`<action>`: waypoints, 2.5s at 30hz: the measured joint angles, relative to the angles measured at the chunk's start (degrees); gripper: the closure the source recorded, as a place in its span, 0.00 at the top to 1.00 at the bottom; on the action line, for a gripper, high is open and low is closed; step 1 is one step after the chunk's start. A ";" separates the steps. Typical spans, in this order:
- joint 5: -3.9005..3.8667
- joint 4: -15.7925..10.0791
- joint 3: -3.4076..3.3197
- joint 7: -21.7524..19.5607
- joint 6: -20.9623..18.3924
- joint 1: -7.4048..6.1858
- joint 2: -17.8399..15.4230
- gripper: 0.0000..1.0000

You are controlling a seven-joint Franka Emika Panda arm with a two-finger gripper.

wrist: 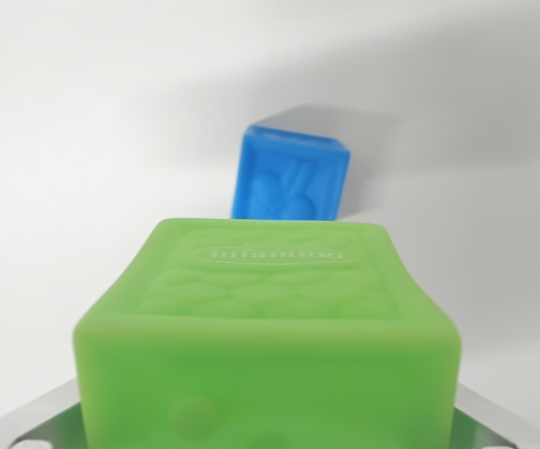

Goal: Stack cube

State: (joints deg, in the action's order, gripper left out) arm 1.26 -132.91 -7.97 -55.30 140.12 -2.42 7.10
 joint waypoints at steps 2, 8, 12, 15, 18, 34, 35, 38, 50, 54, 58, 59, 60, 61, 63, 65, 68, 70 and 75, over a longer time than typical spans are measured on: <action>0.04 0.40 -0.11 -0.71 -0.29 0.05 0.12 0.00; 0.15 1.43 -0.36 -2.59 -0.95 0.19 0.46 0.00; 0.33 1.90 -0.50 -3.22 -1.10 0.24 0.79 0.00; 0.56 1.87 -0.50 -3.22 -0.30 0.25 1.74 0.00; 0.87 1.74 -0.50 -3.16 1.12 0.25 3.44 0.00; 2.56 1.23 -0.30 -2.14 7.21 0.25 9.07 0.00; 2.66 1.22 -0.28 -2.05 7.53 0.25 9.42 0.00; 2.93 1.22 -0.23 -1.87 8.40 0.25 10.23 0.00; 4.01 1.32 0.18 -1.06 11.56 0.48 13.55 0.00; 4.22 1.41 0.37 -0.87 12.35 0.63 14.47 0.00; 4.40 1.49 0.56 -0.75 13.06 0.80 15.25 0.00; 4.43 1.51 0.61 -0.72 13.20 0.85 15.43 0.00; 4.45 1.52 0.64 -0.71 13.28 0.87 15.52 0.00; 4.47 1.53 0.68 -0.69 13.42 0.90 15.67 0.00; 4.52 1.56 0.76 -0.67 13.67 0.96 15.92 0.00; 4.57 1.60 0.85 -0.64 13.88 1.02 16.16 0.00; 4.61 1.66 0.94 -0.61 14.07 1.11 16.45 0.00; 4.62 1.70 0.99 -0.60 14.18 1.16 16.63 0.00; 4.65 1.73 1.03 -0.59 14.31 1.18 16.74 1.00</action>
State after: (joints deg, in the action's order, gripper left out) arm 5.90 -131.18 -6.94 -55.89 154.42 -1.24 23.84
